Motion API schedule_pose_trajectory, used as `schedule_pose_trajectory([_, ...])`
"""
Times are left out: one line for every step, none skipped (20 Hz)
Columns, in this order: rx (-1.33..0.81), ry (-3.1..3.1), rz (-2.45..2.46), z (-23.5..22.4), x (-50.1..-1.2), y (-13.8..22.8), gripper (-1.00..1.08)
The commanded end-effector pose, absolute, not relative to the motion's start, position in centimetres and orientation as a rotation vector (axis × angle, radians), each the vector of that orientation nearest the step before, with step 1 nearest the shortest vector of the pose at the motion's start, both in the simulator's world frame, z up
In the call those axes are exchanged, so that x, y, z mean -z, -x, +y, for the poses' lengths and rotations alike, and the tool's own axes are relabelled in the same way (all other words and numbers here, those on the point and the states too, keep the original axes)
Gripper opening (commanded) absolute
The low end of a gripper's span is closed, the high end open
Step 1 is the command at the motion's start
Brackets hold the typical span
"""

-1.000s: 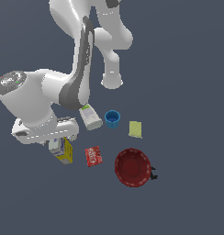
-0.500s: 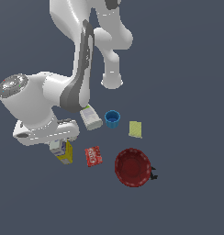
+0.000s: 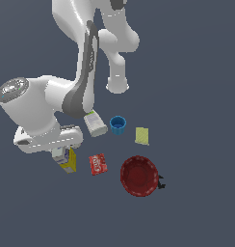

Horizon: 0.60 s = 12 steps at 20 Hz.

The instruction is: Pick up a designated object from a clutter of objects.

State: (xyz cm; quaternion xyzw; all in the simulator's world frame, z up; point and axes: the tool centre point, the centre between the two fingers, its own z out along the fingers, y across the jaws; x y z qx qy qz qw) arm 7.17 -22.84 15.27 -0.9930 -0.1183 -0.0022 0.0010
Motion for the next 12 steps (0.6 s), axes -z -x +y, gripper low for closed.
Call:
schedule_pose_trajectory([0.022,3.113,-0.380,-22.8,-15.5,-7.3,-1.00])
schedule_pose_trajectory([0.031,3.110,-0.386,-22.8,-15.6,-7.5,-1.00])
schedule_pose_trajectory([0.043,3.107,-0.393,-22.8,-15.7,-7.6,-1.00])
schedule_pose_trajectory([0.055,3.103,-0.401,-22.8,-15.9,-7.7,-1.00])
schedule_pose_trajectory([0.070,3.098,-0.410,-22.7,-16.1,-7.9,-1.00])
schedule_pose_trajectory([0.086,3.092,-0.419,-22.7,-16.3,-8.1,-1.00])
schedule_pose_trajectory([0.103,3.086,-0.430,-22.7,-16.5,-8.3,-1.00])
schedule_pose_trajectory([0.122,3.079,-0.442,-22.6,-16.7,-8.5,-1.00])
schedule_pose_trajectory([0.142,3.072,-0.454,-22.6,-17.0,-8.7,-1.00])
schedule_pose_trajectory([0.164,3.063,-0.467,-22.5,-17.3,-8.9,-1.00])
schedule_pose_trajectory([0.187,3.054,-0.481,-22.5,-17.6,-9.2,-1.00])
schedule_pose_trajectory([0.211,3.045,-0.496,-22.4,-17.9,-9.4,-1.00])
